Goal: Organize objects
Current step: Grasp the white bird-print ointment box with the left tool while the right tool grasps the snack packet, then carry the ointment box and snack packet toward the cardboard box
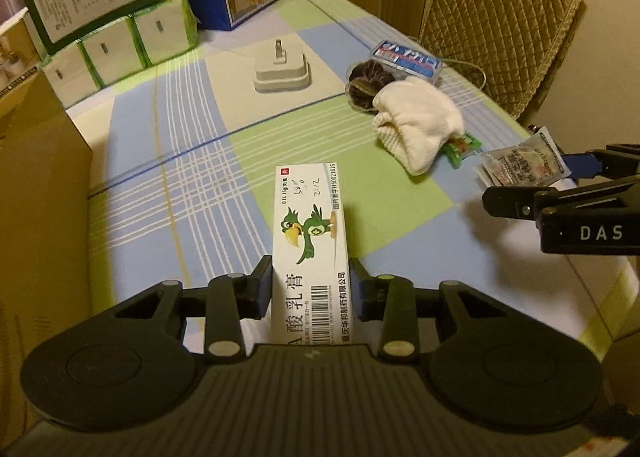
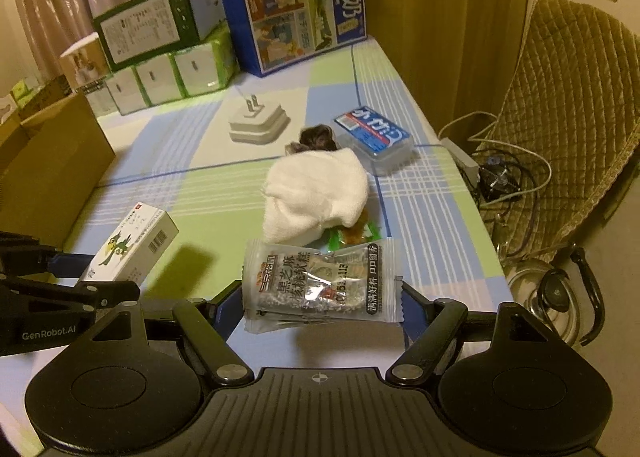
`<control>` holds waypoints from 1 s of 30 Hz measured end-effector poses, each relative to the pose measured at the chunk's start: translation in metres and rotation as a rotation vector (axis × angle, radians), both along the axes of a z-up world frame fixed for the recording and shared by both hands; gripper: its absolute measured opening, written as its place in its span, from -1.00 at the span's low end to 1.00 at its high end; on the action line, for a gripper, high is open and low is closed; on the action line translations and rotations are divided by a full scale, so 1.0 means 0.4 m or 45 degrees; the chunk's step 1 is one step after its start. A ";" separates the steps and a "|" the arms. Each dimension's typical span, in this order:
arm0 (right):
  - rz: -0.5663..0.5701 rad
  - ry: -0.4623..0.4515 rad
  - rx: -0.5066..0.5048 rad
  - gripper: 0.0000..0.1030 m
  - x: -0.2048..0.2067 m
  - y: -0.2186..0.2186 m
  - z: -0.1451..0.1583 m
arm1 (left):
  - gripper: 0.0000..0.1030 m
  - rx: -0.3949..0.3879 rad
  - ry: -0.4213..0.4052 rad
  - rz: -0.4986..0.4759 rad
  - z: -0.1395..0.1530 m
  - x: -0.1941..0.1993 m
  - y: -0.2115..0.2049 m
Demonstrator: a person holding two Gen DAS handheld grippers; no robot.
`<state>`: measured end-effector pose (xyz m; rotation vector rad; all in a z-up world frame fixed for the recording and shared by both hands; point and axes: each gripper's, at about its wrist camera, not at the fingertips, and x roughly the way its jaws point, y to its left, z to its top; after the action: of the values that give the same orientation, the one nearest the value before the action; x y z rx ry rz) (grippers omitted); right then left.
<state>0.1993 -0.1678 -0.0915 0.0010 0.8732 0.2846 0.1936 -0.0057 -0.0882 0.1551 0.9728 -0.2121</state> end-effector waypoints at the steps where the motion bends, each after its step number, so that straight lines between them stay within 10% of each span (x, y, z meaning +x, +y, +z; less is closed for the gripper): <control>1: 0.002 -0.006 0.002 0.46 -0.007 0.003 0.009 | -0.36 -0.009 -0.004 0.005 0.012 -0.007 0.002; 30: 0.216 -0.147 0.115 0.46 -0.243 0.239 0.255 | -0.36 0.003 -0.211 0.134 0.302 -0.282 0.197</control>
<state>0.1020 -0.0720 0.0106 -0.0055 0.7459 0.4784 0.0810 0.0730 0.0325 0.1209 0.8143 -0.0996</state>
